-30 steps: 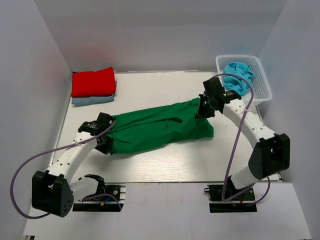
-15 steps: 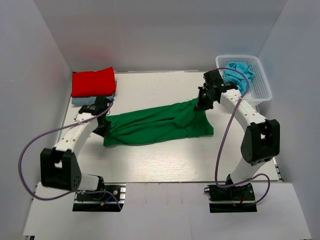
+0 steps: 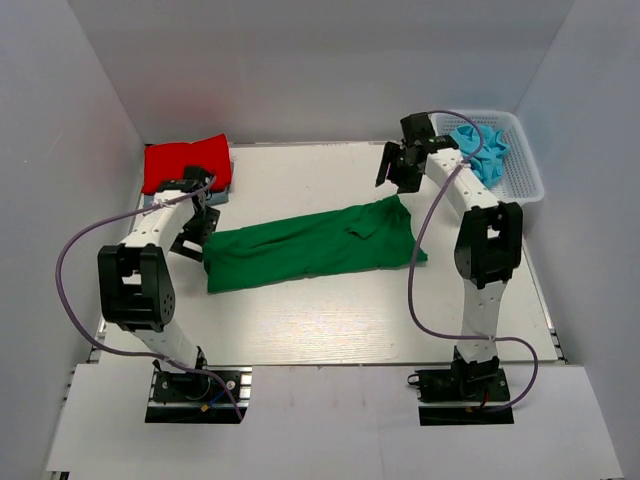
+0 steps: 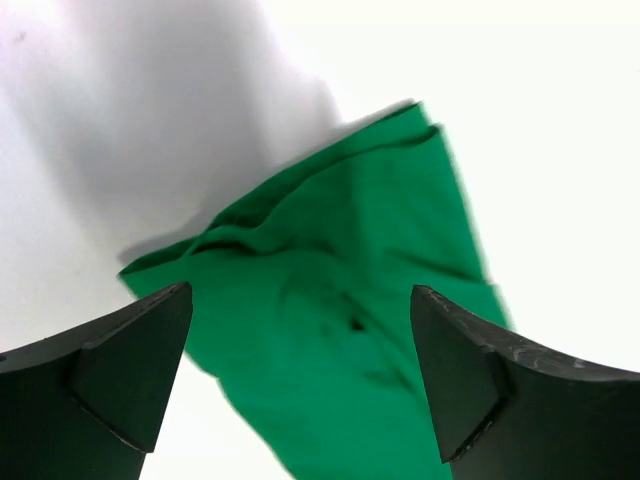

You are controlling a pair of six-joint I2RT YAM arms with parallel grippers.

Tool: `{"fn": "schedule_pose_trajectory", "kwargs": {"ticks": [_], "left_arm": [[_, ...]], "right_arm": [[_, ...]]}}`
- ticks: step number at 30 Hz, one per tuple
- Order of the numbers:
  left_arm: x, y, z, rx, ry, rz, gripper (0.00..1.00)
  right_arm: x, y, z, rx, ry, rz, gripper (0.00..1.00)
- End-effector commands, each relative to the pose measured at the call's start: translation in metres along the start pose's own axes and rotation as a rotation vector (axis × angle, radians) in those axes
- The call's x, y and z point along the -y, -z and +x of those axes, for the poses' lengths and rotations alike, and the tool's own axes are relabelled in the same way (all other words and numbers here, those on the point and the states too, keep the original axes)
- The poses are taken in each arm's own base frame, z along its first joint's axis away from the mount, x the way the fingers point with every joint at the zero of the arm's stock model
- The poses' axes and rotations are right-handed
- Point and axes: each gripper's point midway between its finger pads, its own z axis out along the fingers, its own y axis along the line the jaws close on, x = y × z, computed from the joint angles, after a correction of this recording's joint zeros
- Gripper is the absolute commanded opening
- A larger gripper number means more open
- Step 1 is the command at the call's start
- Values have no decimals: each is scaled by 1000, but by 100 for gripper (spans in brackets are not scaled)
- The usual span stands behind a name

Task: Fold and stack the t-shirts
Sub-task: Fold the other side of the tshirt into a rectangle, then rotate the tshirt 90 degrees

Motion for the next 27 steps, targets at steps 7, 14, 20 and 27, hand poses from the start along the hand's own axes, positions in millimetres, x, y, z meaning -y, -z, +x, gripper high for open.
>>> {"fn": "schedule_pose_trajectory", "kwargs": {"ticks": [7, 14, 20, 27], "left_arm": [[5, 29, -23, 4, -9, 98, 100], [75, 37, 50, -230, -357, 463, 100], [59, -15, 70, -254, -401, 291, 100], [-61, -28, 105, -300, -471, -63, 100]], "right_arm": [[-7, 29, 24, -20, 41, -115, 74], [16, 24, 95, -93, 14, -138, 77], [17, -2, 88, -66, 12, -141, 77], [12, -74, 75, -146, -40, -98, 77]]}}
